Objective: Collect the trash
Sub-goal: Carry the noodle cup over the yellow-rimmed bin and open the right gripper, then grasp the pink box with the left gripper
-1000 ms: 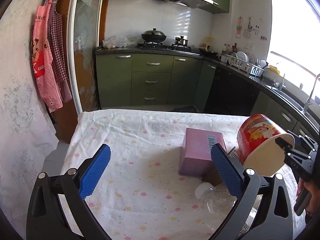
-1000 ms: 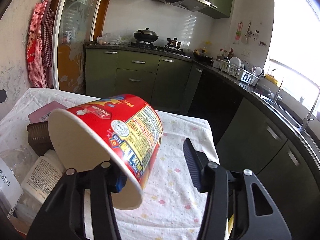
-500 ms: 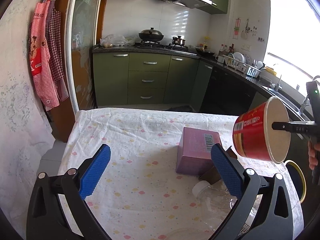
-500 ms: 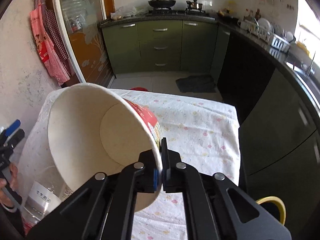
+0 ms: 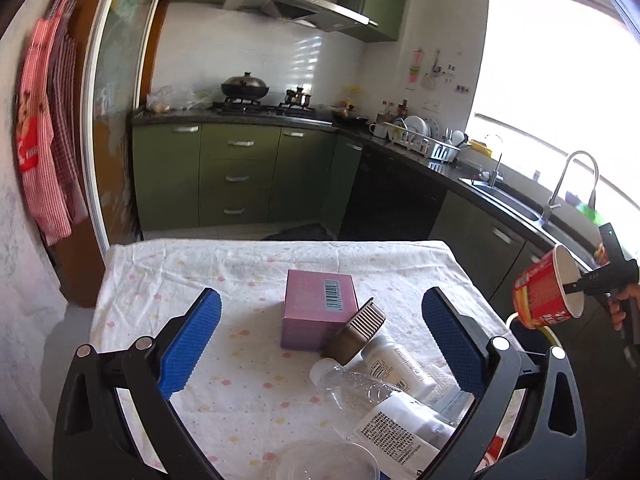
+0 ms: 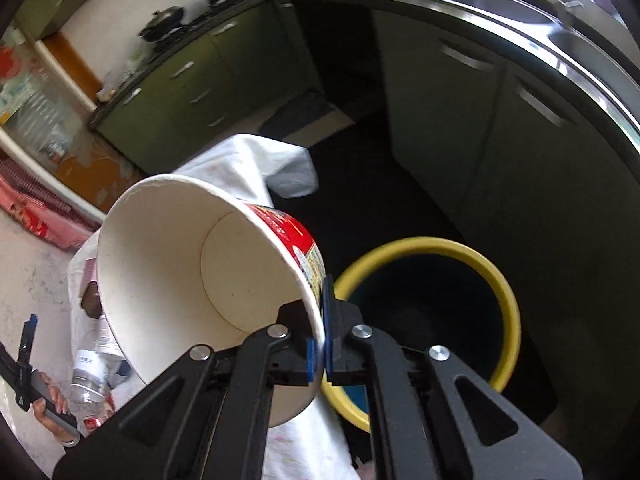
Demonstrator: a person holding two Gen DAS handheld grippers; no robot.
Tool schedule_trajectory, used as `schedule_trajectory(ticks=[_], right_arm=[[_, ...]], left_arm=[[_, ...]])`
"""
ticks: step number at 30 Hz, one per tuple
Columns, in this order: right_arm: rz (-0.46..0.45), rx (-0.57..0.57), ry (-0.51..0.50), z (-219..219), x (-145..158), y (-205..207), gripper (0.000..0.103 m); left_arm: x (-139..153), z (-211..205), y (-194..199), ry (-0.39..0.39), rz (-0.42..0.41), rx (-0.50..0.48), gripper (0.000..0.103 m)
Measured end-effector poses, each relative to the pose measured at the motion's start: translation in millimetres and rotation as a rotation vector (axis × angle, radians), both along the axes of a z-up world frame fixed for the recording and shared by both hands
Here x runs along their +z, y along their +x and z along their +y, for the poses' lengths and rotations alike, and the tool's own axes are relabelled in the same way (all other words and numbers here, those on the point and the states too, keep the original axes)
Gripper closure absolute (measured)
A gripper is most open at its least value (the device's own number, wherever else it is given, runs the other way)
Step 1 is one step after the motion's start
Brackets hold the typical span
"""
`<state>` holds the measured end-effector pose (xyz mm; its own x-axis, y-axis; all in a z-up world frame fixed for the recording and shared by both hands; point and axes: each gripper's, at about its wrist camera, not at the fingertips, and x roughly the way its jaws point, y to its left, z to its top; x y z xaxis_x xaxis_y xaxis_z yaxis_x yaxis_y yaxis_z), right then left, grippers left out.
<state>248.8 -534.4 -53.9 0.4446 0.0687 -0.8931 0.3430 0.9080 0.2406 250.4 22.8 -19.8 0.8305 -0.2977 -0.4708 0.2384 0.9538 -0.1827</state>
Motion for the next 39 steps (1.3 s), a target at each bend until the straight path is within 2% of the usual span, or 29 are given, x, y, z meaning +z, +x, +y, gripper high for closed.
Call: schedule_trajectory(ticks=[5,12,13,16,17,19,22,27,32,39], right_arm=[[0.130,-0.120,0.026,-54.2,-52.7,-8.9,0.100],[0.273,-0.108,0.082,-67.6,-124.2,9.5,0.098],[0.287,-0.111,0.082,-67.0,-130.9,12.3,0.096],[0.307,-0.122,0.024,-66.5,-141.5,20.8,0.076],[0.301,-0.122,0.008,-61.6,-146.0,13.4,0.076],[0.279,-0.121,-0.013,-58.5,-139.9,12.5,0.076],[0.219,-0.105,-0.025,-47.8,-122.2,2.1,0.070],[0.080,-0.025,0.019,-7.7,-94.7,-25.7,0.061],[0.016,0.079,0.030,35.5,-77.5,-43.3,0.055],[-0.026,0.140,0.076,65.0,-70.4,-55.2,0.050]], left_arm=[[4.7,-17.8,-8.8,0.065,-0.032,-0.022,0.004],[-0.6,-26.7,-6.8,0.109,-0.015,-0.037,0.004],[-1.6,-27.9,-5.1,0.110,-0.011,-0.038,0.004],[-4.5,-27.7,-2.5,0.111,0.006,-0.043,0.004],[-5.6,-27.3,-0.8,0.113,0.009,-0.044,0.004],[-7.8,-27.3,0.1,0.118,0.014,-0.045,0.004],[-9.6,-26.8,2.1,0.124,0.029,-0.050,0.004],[-9.2,-29.4,6.5,0.134,0.067,-0.042,0.004],[-12.1,-32.4,30.4,0.199,0.210,-0.065,0.004],[-13.7,-33.9,102.2,0.162,0.423,-0.089,0.004]])
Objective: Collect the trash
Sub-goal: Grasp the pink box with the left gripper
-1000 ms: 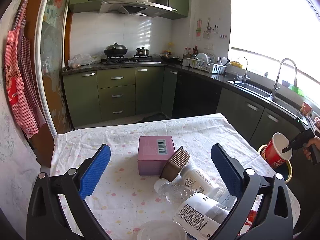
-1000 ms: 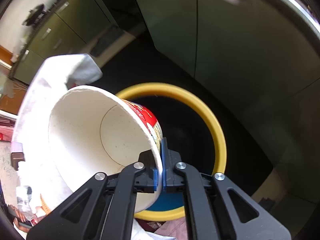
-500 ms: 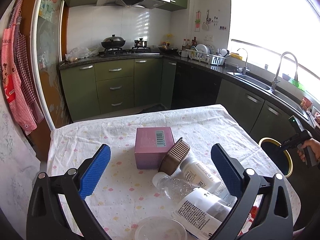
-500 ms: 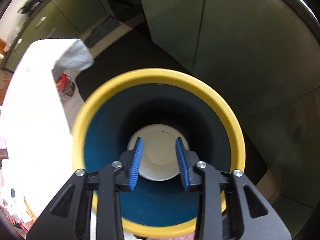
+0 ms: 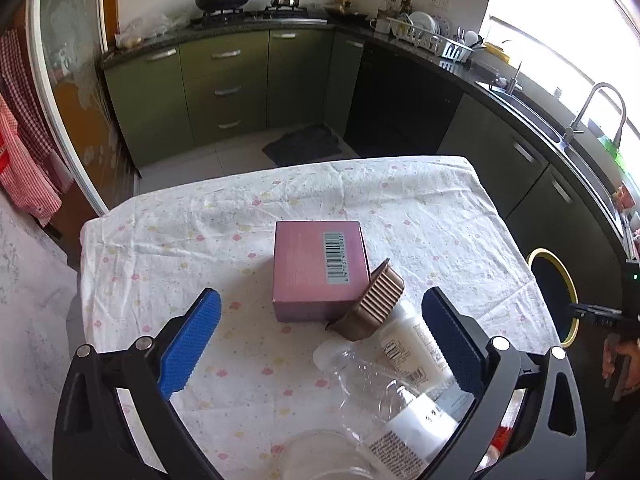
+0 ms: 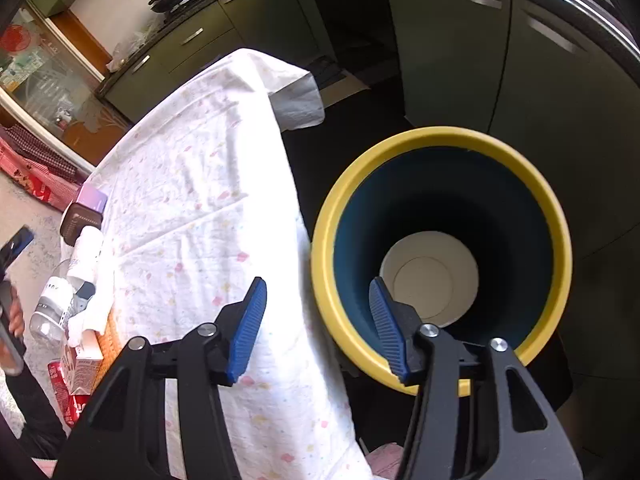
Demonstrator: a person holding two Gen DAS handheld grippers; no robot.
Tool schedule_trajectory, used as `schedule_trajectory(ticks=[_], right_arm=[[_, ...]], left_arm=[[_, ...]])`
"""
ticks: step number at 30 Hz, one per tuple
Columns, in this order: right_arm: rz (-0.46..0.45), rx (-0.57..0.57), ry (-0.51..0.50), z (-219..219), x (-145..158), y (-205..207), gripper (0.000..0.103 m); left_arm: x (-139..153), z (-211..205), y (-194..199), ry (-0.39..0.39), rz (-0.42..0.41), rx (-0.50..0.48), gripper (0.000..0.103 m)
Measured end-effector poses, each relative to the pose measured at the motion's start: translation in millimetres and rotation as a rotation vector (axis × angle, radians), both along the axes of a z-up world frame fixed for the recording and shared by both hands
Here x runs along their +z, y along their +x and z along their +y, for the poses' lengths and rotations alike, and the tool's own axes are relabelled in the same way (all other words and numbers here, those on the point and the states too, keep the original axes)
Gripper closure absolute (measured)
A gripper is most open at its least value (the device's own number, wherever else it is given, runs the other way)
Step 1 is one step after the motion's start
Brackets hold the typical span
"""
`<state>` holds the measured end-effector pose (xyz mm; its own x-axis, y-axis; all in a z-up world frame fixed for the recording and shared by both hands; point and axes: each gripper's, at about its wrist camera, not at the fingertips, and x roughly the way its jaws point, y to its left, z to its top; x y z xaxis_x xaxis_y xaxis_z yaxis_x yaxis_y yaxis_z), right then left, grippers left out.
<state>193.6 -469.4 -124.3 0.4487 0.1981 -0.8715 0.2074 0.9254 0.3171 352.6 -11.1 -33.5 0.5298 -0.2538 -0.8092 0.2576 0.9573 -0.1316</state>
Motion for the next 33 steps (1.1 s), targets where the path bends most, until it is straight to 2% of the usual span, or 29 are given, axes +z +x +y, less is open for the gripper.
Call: schedule_trajectory(ticks=[3,5,9,12,17,22,26,28,33], right_arm=[[0.005,0.009,0.013,1.7,-1.7,-2.9,0.050],[0.008,0.012,0.021,4.1,-4.1,-5.1,0.049],[0.012,0.014,0.028,3.1,-8.7,-4.9,0.047],[0.014,0.018,0.032,0.1,-12.1,-7.4,0.046],[0.017,0.022,0.045,0.6,-18.5,-6.2,0.046],[0.024,0.037,0.054,5.1,-25.3,-4.3,0.043],[0.022,0.042,0.061,6.7,-25.6,-4.0,0.043],[0.013,0.045,0.060,7.5,-23.1,-4.8,0.043],[-0.019,0.055,0.073,11.2,-11.7,-8.4,0.043]], left_arm=[[-8.8,-9.1,36.7,-0.004,0.101,-0.001,0.004],[-17.6,-17.8,58.0,0.025,0.157,0.007,0.004],[-35.0,-30.9,84.9,0.087,0.232,0.024,0.004],[-43.9,-40.3,91.9,0.105,0.274,0.013,0.004],[-54.9,-48.5,100.2,0.177,0.282,0.050,0.004],[-69.4,-52.2,110.8,0.206,0.312,0.085,0.005],[-81.4,-57.6,114.5,0.203,0.345,0.079,0.012],[-84.6,-59.1,114.5,0.210,0.354,0.078,0.026],[-83.9,-54.1,111.0,0.184,0.340,0.074,0.027]])
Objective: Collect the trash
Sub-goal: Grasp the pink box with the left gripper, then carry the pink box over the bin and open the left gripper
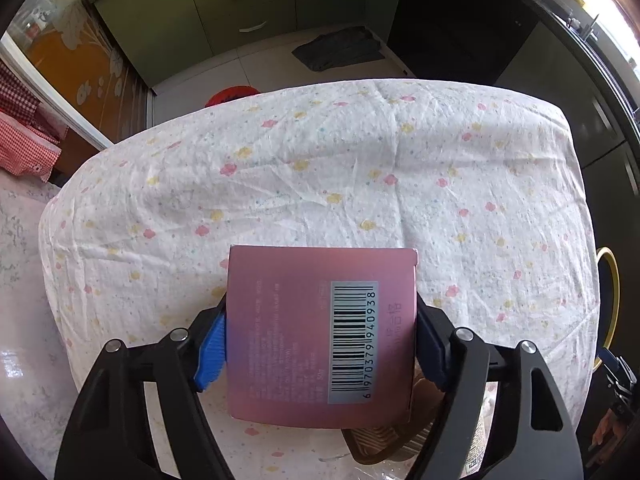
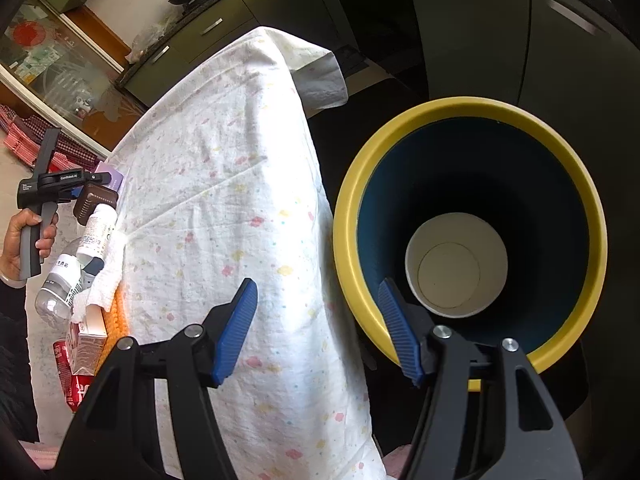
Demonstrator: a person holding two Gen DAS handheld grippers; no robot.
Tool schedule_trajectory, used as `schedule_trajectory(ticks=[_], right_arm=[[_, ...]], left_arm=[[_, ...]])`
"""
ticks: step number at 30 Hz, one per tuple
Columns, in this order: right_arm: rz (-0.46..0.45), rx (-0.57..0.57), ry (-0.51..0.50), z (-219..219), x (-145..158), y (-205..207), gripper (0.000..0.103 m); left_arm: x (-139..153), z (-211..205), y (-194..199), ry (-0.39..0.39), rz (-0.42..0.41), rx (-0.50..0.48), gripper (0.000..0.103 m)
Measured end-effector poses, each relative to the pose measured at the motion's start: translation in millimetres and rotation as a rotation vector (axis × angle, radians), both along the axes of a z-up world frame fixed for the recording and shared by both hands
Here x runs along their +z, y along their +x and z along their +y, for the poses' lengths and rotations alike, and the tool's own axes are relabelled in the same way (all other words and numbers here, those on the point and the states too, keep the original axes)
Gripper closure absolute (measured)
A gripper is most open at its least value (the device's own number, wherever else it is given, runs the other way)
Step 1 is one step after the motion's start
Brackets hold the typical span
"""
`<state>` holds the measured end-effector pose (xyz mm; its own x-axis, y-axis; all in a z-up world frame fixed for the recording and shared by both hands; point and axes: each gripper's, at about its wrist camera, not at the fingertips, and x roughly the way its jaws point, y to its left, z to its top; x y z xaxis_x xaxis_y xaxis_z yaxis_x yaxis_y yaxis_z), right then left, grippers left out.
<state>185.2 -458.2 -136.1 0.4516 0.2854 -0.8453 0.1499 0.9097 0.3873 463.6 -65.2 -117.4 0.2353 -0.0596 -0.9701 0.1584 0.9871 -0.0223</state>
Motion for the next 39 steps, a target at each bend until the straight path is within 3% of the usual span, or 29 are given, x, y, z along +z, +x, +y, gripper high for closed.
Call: schedule_trajectory(ticks=[9,15,20,25,31,39], right_arm=[[-0.047,0.035,-0.030,17.4,17.7,-12.3,0.042],[-0.074,0.017,-0.039,16.0,22.4,-30.3,0.041],[-0.098,-0.028,-0.060,1.2,26.4,-55.9,0.040],[-0.120,-0.096,-0.109,-26.9,30.7,-89.5,0.039],[-0.133,-0.197,-0.159,-69.2,29.6,-133.8,0.036],[-0.107,-0.281,-0.142,-111.7,8.3,-166.5,0.036]], left_arm=[[56.3,20.8,-23.2,-0.016,-0.115,-0.011,0.027],[109.4,-3.0,-62.0,-0.050,-0.199,-0.110,0.027],[136.8,-78.2,-113.2,-0.093,-0.234,-0.298,0.027],[138.7,-172.8,-156.6,-0.136,-0.216,-0.520,0.027],[118.8,-282.7,-183.6,-0.160,-0.164,-0.718,0.027],[62.1,-402.1,-184.3,-0.126,-0.122,-0.828,0.027]])
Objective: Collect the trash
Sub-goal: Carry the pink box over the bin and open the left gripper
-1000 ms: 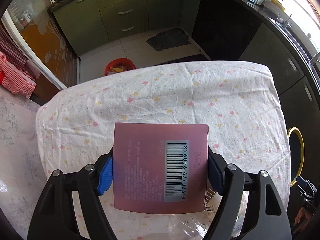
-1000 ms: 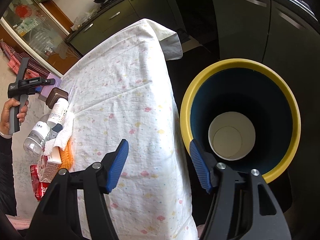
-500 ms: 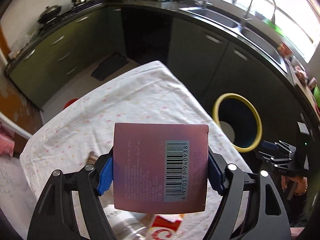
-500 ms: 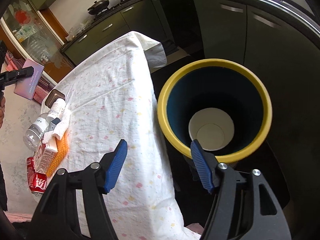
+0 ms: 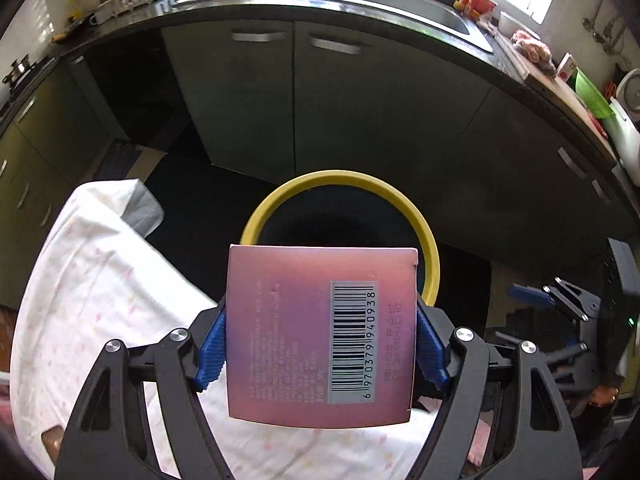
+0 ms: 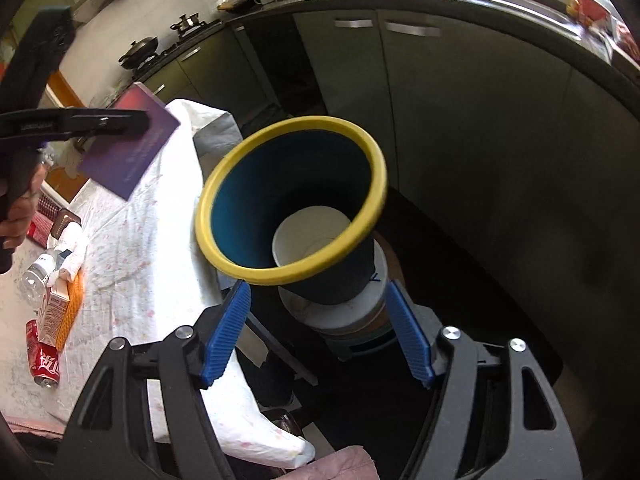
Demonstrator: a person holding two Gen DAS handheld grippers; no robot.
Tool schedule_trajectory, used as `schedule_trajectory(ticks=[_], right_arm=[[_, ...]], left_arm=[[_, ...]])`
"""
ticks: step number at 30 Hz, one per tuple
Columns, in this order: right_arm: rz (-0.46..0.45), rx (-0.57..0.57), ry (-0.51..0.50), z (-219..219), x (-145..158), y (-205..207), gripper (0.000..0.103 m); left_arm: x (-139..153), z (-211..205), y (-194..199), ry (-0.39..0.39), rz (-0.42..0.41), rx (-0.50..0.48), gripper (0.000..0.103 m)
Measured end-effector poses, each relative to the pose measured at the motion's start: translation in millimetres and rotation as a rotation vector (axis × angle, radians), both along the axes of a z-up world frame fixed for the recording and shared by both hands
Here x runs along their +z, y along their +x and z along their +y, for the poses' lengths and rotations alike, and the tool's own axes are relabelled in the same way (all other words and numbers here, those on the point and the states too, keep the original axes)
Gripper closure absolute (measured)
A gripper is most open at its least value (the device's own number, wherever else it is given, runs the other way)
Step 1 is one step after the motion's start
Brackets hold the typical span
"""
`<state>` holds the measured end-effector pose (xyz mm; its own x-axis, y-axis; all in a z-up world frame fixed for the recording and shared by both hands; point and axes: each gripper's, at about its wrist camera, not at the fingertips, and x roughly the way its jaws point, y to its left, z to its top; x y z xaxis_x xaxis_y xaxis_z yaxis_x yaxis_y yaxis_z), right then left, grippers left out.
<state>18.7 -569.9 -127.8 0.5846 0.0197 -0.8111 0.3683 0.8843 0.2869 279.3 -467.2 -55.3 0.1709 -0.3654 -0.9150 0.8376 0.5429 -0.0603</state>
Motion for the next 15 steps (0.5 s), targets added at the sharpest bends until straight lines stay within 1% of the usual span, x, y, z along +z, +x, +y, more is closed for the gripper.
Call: schedule_trajectory(ticks=[4,5,7,8,11,13,15], right_arm=[[0.017,-0.033,0.001,-11.4,-8.9,-9.0,0.036],[0.020,-0.042,0.004,-14.6,-10.7,-10.4,0.035],[0.021,-0.055,0.012,-18.0,-12.6,-11.3,0.032],[0.022,-0.056,0.012,-18.3,-13.2,-11.2,0.031],[0.020,-0.044,0.010,-16.0,-13.3,-8.5,0.031],[0.019,-0.029,0.009,-11.2,-13.5,-5.7,0.031],[0.017,-0.010,0.008,-3.0,-13.8,-1.2,0.031]], left_arm=[[-33.9,-32.5,7.9,0.036,0.026,0.000,0.027],[-40.6,-37.7,9.9,0.043,0.032,0.001,0.026],[-52.7,-47.9,13.7,0.049,0.038,0.009,0.018],[-55.5,-50.8,14.2,0.053,0.032,0.012,0.017],[-51.3,-49.6,11.5,0.041,0.026,0.008,0.017],[-36.6,-38.7,3.9,0.016,0.017,0.004,0.017],[-11.7,-17.8,-6.1,-0.026,-0.006,0.005,0.017]])
